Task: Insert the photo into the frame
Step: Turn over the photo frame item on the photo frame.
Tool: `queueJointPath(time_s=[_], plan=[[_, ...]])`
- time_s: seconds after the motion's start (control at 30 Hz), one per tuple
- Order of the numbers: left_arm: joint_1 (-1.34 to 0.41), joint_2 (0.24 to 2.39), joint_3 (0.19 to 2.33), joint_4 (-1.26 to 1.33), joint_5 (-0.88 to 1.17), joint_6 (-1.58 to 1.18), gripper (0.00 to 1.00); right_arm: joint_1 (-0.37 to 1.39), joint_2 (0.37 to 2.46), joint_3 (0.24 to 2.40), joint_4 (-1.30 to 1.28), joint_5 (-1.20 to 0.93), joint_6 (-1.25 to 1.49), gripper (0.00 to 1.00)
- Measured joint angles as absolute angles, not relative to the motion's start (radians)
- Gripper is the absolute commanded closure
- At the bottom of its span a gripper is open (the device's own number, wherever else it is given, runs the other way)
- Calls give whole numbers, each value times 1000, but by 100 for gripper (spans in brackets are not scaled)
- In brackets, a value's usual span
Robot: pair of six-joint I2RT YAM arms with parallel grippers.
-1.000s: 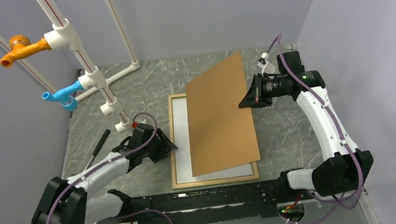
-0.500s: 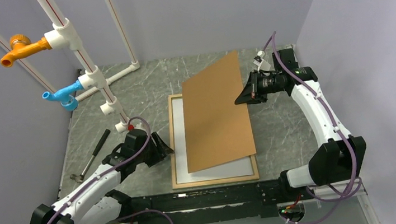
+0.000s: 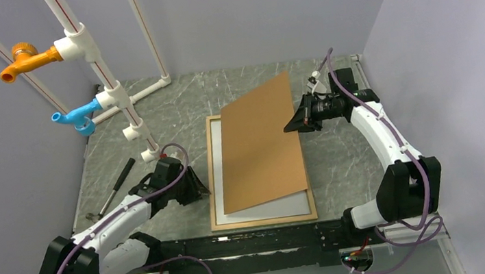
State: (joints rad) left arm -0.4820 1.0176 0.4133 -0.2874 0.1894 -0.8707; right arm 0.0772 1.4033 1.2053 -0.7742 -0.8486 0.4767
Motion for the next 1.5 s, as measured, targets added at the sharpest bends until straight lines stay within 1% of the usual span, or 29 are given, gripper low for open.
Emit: queueJointPath(time_s=[0.37, 0.5, 0.57, 0.67, 0.73, 0.8, 0.93, 1.03, 1.3, 1.5], plan=[[-474, 1109, 410, -239, 195, -858, 63, 97, 1412, 1095, -670, -852, 514, 100], [-472, 1122, 409, -228, 202, -859, 62, 97, 1414, 1086, -659, -856, 514, 100], [-471, 1121, 409, -228, 202, -858, 58, 97, 1414, 1090, -661, -858, 513, 100], [-471, 1096, 410, -254, 196, -844, 44, 99, 1418, 1138, -719, -847, 496, 100], [-471, 1055, 412, -282, 188, -825, 37, 101, 1422, 1225, -797, -825, 479, 100], [-470, 1016, 432, -317, 181, -804, 32, 102, 1422, 1312, -856, -794, 456, 100], [-462, 970, 515, -361, 160, -762, 20, 102, 1426, 1493, -968, -723, 414, 100], [-458, 960, 571, -384, 157, -739, 16, 106, 1444, 1581, -1052, -667, 385, 100], [-457, 938, 637, -432, 160, -695, 13, 147, 1566, 1702, -1280, -458, 335, 100], [-457, 937, 640, -439, 168, -692, 10, 208, 1633, 1907, -1393, -332, 331, 100]])
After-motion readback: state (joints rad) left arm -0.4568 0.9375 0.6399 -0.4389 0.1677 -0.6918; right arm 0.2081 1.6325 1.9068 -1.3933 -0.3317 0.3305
